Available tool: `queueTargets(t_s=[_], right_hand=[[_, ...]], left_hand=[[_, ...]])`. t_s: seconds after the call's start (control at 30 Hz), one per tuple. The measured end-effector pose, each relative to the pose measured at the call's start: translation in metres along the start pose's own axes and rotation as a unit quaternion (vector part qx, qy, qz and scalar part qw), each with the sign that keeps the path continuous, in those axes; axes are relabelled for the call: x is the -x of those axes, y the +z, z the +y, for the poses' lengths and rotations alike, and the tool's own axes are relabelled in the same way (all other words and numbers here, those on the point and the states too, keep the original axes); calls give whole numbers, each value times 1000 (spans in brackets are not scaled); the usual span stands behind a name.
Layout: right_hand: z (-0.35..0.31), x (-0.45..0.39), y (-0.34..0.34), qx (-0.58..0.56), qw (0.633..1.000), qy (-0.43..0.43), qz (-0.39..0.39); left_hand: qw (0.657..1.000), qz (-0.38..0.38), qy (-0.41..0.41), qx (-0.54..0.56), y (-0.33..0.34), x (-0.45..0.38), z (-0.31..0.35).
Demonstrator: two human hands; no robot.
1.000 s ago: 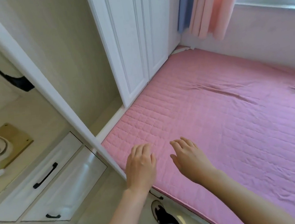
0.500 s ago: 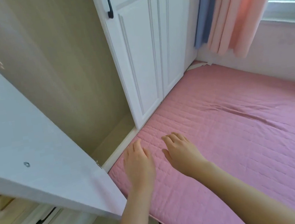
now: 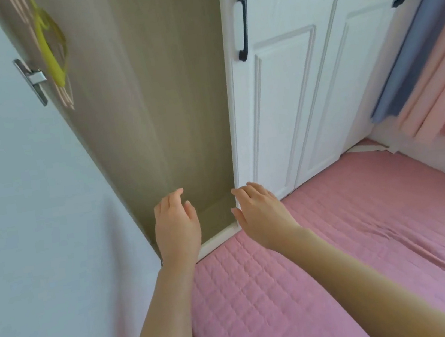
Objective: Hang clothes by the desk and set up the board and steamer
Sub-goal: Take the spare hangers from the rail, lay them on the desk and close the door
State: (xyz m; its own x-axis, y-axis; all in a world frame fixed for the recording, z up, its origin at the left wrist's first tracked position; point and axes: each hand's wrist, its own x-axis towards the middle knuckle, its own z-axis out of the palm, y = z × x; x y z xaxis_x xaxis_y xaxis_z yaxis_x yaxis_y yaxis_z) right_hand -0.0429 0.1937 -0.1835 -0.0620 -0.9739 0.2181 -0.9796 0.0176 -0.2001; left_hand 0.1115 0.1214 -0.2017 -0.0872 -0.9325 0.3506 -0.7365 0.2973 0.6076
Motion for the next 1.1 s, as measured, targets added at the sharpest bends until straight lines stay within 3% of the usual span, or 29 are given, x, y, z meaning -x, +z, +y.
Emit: queueTargets(t_s=[0.37, 0.53, 0.9, 1.1], right_hand=[[-3, -134, -52, -12, 988, -150, 33], [-19, -185, -75, -30, 983, -176, 50], [-62, -275, -108, -63, 983, -170, 39], [-84, -318, -121, -104, 978, -171, 51]], left_hand=[[988, 107, 11, -110, -48, -109, 25], [980, 140, 21, -140, -77, -157, 35], [973, 226, -25, -41, -134, -261, 67], [968, 223, -100, 54, -152, -304, 72]])
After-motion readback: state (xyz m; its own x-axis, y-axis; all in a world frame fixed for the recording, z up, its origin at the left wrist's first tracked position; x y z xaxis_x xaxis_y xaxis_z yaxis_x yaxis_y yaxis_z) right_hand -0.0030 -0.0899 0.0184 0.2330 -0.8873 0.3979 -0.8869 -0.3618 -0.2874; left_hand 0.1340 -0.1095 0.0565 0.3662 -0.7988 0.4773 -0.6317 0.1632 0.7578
